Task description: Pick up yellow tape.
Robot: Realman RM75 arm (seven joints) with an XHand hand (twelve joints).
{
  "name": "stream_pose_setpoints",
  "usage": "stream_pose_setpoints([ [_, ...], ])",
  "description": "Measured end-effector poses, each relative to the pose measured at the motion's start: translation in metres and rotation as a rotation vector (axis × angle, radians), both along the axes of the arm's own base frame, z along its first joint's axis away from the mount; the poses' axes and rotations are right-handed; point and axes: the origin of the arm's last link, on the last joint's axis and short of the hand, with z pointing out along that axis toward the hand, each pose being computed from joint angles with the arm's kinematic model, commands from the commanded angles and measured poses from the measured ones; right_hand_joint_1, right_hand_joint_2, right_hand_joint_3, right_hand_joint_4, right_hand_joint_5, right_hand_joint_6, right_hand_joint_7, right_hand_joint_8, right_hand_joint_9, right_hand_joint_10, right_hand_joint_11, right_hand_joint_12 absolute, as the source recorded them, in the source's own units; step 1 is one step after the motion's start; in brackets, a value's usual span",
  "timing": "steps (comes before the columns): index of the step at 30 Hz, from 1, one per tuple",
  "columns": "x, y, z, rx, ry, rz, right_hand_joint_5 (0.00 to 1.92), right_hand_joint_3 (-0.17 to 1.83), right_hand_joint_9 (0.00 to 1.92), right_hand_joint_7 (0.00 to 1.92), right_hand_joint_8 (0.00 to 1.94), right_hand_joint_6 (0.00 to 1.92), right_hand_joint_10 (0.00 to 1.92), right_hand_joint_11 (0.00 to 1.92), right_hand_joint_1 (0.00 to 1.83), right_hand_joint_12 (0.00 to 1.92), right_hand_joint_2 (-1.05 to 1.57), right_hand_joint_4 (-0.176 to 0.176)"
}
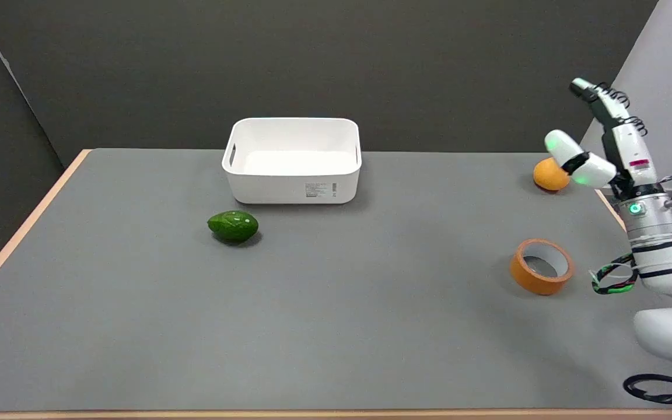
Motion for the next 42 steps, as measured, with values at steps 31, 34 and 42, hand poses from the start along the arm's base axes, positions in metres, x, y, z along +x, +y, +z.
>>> stream_pose_setpoints([
  [31, 0.002, 0.038, -0.076, -0.290, 0.291, -0.342, 0.24, 0.89, 0.11, 0.32, 0.49, 0.51, 0.73, 0.00, 0.21, 0.87, 0.50, -0.019],
  [34, -0.001, 0.045, -0.092, -0.288, 0.291, -0.332, 0.23, 0.89, 0.09, 0.31, 0.48, 0.50, 0.71, 0.00, 0.21, 0.85, 0.50, -0.019],
  [42, -0.012, 0.066, -0.123, -0.313, 0.287, -0.334, 0.23, 0.81, 0.04, 0.28, 0.39, 0.44, 0.67, 0.00, 0.21, 0.80, 0.54, -0.011],
])
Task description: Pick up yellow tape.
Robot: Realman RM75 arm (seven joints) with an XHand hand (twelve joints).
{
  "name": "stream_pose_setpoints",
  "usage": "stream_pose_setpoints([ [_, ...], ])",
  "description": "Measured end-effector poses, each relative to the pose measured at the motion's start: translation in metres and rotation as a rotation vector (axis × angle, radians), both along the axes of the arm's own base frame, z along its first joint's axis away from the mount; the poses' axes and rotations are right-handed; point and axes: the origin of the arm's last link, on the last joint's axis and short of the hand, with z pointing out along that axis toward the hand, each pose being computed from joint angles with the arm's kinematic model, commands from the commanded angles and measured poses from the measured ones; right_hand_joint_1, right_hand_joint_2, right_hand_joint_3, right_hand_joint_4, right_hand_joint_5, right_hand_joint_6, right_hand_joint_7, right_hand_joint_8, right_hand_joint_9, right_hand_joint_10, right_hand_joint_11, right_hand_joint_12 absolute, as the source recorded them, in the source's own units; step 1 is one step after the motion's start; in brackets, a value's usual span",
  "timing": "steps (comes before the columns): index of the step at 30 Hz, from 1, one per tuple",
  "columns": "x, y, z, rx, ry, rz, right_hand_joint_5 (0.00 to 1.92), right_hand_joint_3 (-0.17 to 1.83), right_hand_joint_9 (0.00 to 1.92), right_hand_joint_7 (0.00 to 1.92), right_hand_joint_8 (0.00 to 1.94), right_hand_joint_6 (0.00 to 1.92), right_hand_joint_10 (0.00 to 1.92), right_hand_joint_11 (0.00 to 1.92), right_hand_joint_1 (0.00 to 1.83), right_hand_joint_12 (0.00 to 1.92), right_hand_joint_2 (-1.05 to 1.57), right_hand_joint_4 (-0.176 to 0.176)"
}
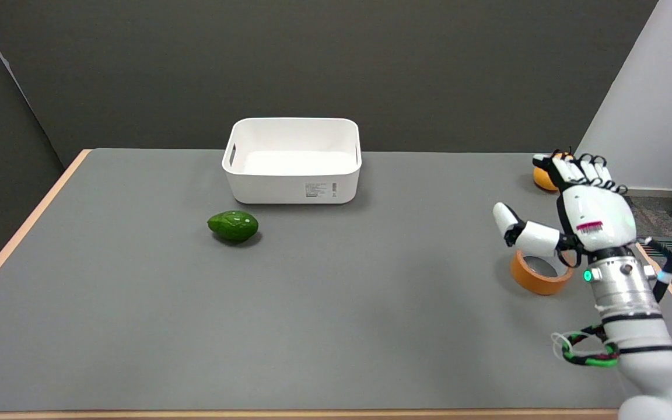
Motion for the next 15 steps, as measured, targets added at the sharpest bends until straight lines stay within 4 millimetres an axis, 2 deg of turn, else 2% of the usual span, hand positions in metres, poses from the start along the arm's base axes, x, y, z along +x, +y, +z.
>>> stream_pose_setpoints([
  [1, -0.002, 0.003, -0.002, -0.010, -0.004, -0.004, 0.23, 0.77, 0.03, 0.27, 0.36, 0.42, 0.65, 0.00, 0.22, 0.79, 0.56, -0.010],
  [2, -0.003, 0.006, -0.004, -0.017, -0.008, -0.007, 0.16, 0.88, 0.01, 0.13, 0.39, 0.46, 0.54, 0.00, 0.27, 0.76, 0.51, -0.008],
  [3, -0.005, 0.009, -0.005, -0.029, -0.013, -0.010, 0.11, 0.92, 0.00, 0.05, 0.33, 0.45, 0.42, 0.00, 0.27, 0.70, 0.49, -0.009],
  [5, -0.009, 0.013, -0.006, -0.048, -0.023, -0.020, 0.05, 0.86, 0.00, 0.02, 0.08, 0.34, 0.16, 0.00, 0.21, 0.55, 0.47, -0.017],
  [7, -0.013, 0.018, -0.006, -0.075, -0.035, -0.033, 0.05, 0.88, 0.00, 0.00, 0.03, 0.22, 0.01, 0.00, 0.26, 0.42, 0.48, -0.032],
  [10, -0.020, 0.024, -0.003, -0.112, -0.053, -0.056, 0.02, 0.80, 0.00, 0.00, 0.00, 0.14, 0.00, 0.00, 0.25, 0.18, 0.49, -0.042],
  [15, -0.035, 0.032, 0.005, -0.181, -0.081, -0.103, 0.01, 0.82, 0.00, 0.00, 0.00, 0.10, 0.00, 0.00, 0.26, 0.12, 0.49, -0.051],
])
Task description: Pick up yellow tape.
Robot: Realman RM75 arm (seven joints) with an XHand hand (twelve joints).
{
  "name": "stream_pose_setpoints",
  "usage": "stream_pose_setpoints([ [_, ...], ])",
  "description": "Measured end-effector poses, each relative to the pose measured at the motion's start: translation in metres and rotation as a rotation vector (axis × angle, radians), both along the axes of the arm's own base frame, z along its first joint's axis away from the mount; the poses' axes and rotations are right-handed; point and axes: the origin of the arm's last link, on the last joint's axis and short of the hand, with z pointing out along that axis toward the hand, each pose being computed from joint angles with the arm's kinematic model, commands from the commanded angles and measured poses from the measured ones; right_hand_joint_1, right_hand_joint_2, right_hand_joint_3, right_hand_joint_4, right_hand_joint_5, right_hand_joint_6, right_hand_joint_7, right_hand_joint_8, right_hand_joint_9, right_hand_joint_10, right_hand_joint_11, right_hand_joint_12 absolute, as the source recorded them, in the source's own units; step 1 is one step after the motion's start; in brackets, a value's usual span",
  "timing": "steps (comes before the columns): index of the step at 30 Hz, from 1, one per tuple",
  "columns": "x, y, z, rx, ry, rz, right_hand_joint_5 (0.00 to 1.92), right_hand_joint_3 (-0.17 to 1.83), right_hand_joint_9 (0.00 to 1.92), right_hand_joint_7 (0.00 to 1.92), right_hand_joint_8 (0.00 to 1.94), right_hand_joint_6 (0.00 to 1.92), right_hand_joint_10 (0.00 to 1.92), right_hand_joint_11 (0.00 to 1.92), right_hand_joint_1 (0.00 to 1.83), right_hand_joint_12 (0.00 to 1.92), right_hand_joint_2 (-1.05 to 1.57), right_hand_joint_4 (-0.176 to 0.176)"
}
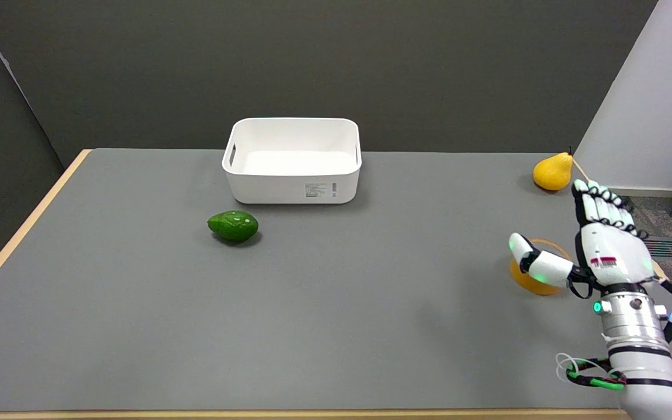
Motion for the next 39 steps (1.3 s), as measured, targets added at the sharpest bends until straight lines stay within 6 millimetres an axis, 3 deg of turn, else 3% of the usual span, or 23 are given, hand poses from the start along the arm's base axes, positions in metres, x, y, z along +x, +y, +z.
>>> stream_pose_setpoints([
  [18, -0.029, 0.002, 0.025, -0.144, -0.084, -0.089, 0.01, 0.83, 0.00, 0.00, 0.00, 0.09, 0.00, 0.00, 0.25, 0.19, 0.49, -0.045],
  [39, -0.052, -0.014, 0.021, -0.142, -0.196, -0.154, 0.01, 0.84, 0.00, 0.00, 0.00, 0.07, 0.00, 0.00, 0.25, 0.15, 0.50, -0.044],
])
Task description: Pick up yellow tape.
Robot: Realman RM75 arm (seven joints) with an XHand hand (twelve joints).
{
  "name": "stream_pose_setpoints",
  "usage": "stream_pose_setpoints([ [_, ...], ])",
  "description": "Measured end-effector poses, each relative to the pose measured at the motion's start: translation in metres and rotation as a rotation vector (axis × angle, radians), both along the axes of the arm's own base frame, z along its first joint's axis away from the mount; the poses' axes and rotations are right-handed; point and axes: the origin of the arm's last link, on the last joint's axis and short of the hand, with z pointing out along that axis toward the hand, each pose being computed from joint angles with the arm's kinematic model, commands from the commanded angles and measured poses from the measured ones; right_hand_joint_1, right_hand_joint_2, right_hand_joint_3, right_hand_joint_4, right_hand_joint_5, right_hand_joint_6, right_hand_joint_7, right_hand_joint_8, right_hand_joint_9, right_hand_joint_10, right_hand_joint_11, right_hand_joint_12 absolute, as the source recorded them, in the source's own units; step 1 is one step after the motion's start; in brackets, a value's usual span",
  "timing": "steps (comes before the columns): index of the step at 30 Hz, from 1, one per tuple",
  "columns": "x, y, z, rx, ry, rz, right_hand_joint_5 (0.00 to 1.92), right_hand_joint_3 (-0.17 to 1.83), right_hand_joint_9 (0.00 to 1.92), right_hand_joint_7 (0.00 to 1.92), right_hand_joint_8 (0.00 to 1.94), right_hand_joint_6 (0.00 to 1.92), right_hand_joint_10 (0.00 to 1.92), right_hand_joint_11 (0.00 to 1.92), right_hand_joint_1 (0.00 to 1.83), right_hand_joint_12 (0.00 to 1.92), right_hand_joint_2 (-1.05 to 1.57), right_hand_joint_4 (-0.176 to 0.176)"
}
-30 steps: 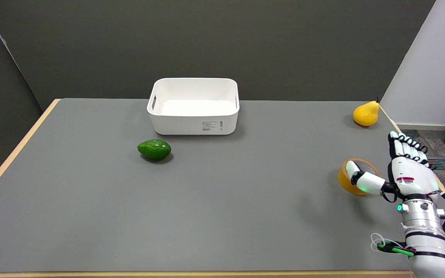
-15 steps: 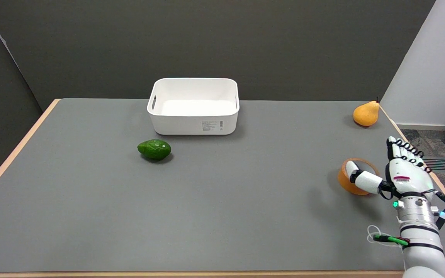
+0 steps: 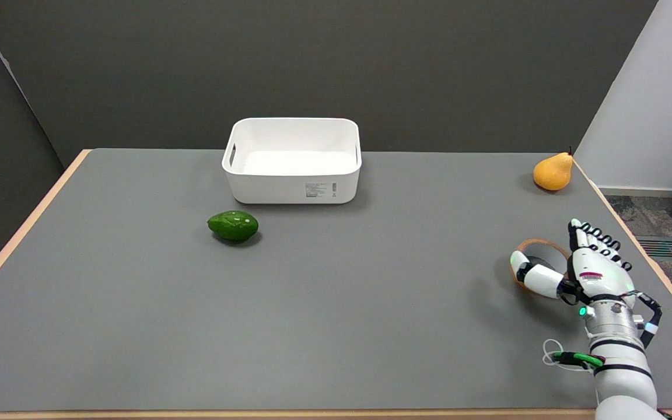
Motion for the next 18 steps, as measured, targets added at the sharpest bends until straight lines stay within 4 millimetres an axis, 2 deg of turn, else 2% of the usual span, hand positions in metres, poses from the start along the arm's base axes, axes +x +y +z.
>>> stream_pose_setpoints([
  [13, -0.010, -0.008, -0.009, 0.025, -0.043, -0.019, 0.01, 0.84, 0.00, 0.00, 0.00, 0.08, 0.00, 0.00, 0.25, 0.17, 0.50, -0.045],
  [15, -0.011, -0.009, -0.009, 0.028, -0.047, -0.022, 0.02, 0.88, 0.00, 0.00, 0.06, 0.08, 0.08, 0.00, 0.34, 0.55, 0.51, -0.041],
  [18, -0.013, -0.011, -0.010, 0.033, -0.048, -0.026, 0.01, 0.90, 0.01, 0.02, 0.20, 0.13, 0.48, 0.01, 0.43, 0.95, 0.52, -0.041],
])
